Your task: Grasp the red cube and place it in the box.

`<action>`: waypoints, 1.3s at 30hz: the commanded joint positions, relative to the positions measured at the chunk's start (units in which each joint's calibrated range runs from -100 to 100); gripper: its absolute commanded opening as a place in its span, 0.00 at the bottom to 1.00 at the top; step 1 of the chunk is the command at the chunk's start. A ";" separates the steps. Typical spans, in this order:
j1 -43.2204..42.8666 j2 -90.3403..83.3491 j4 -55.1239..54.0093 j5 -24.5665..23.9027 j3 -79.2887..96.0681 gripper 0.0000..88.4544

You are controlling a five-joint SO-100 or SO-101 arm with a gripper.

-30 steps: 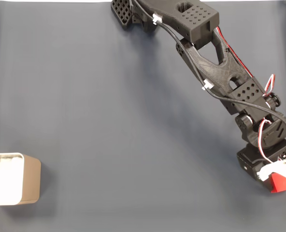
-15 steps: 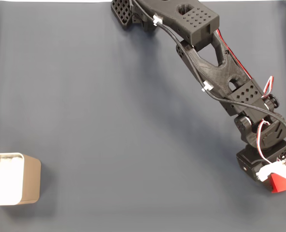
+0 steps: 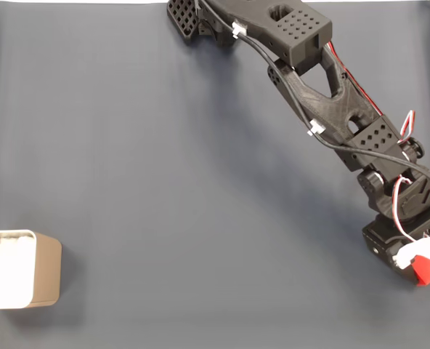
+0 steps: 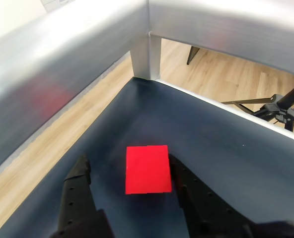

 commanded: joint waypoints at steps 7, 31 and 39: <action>-1.22 -2.08 -1.18 -0.39 -2.70 0.39; 0.06 -9.01 -1.02 1.42 4.78 0.25; 0.41 -11.01 -1.18 2.00 6.06 0.15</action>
